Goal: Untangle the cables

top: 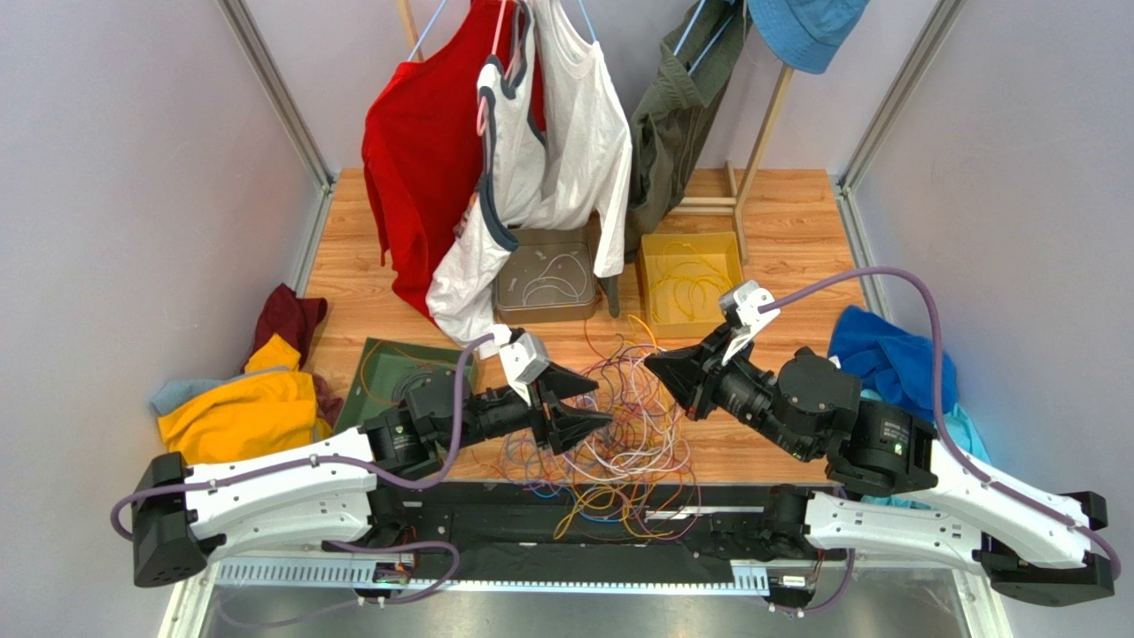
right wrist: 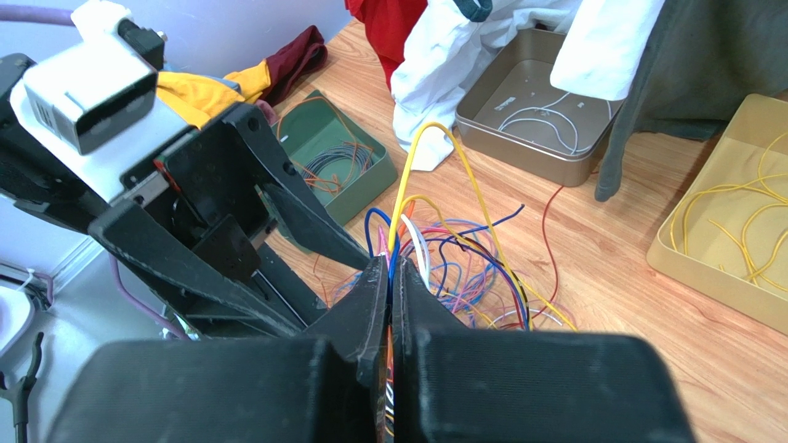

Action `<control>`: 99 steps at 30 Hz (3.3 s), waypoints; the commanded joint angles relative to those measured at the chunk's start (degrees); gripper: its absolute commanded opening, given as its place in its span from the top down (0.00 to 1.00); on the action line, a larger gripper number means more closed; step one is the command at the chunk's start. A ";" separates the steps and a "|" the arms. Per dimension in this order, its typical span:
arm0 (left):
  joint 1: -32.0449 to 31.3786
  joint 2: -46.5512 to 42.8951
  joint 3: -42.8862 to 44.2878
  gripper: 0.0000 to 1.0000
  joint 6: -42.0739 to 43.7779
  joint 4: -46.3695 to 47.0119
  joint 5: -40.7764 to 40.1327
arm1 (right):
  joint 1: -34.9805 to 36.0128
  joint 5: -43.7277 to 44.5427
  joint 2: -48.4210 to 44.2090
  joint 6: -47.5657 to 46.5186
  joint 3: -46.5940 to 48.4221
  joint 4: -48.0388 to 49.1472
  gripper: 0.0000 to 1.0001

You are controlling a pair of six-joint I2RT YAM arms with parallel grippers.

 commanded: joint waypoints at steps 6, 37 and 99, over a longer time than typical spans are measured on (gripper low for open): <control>-1.66 6.32 -0.16 0.34 6.04 8.20 -0.29 | 0.25 -1.60 -0.07 1.10 0.64 1.76 1.00; -1.57 -10.46 25.93 1.00 2.44 -38.78 -27.62 | 0.25 4.73 -6.66 6.46 -7.62 -2.55 0.40; -1.48 1.15 32.37 0.21 -3.97 -41.19 -30.87 | 0.08 1.82 5.99 -6.62 11.78 5.99 1.00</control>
